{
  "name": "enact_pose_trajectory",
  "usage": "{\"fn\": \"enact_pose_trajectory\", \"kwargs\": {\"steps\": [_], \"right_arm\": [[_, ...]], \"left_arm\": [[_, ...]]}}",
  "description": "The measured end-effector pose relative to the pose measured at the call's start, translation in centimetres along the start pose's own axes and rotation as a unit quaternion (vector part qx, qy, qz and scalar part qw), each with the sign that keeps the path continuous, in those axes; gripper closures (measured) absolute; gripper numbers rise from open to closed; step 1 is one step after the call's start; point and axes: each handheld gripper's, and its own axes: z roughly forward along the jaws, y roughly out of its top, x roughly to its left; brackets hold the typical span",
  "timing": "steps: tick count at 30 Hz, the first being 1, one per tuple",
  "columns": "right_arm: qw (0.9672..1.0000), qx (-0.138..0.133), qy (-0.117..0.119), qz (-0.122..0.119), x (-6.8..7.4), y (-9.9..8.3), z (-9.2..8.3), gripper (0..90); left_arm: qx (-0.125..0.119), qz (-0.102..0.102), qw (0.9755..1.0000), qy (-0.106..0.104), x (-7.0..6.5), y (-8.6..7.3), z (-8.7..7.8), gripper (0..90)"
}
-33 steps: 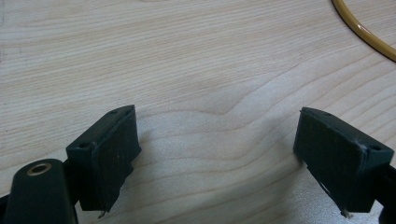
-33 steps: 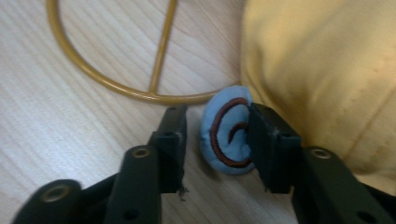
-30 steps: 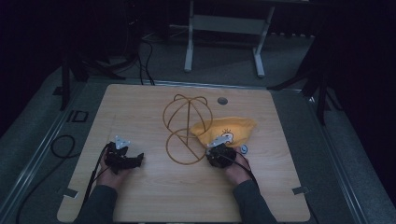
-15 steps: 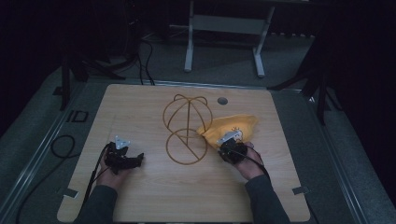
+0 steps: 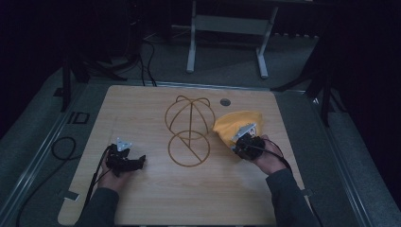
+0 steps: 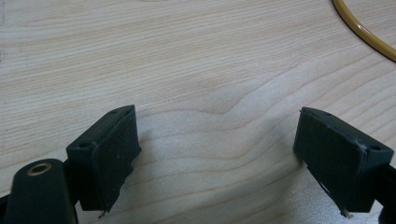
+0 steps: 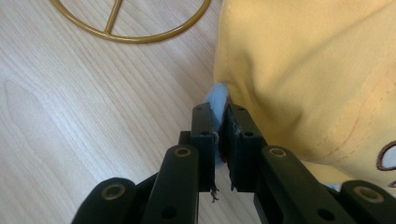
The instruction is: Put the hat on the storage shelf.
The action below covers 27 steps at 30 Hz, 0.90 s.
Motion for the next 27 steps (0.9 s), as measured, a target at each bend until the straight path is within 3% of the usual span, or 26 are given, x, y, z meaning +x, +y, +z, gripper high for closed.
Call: {"fn": "enact_pose_trajectory", "kwargs": {"steps": [11, 27], "right_arm": [[0.9996, 0.021, 0.005, -0.020, -1.5, 1.1, -1.6, 82.8], [0.9979, 0.045, 0.000, -0.047, -2.4, 2.6, -3.5, 83.0]], "left_arm": [[0.000, 0.000, 1.0000, 0.000, 0.0, 0.0, 0.0, 14.3], [0.000, 0.000, 1.0000, 0.000, 0.0, 0.0, 0.0, 14.3]]}}
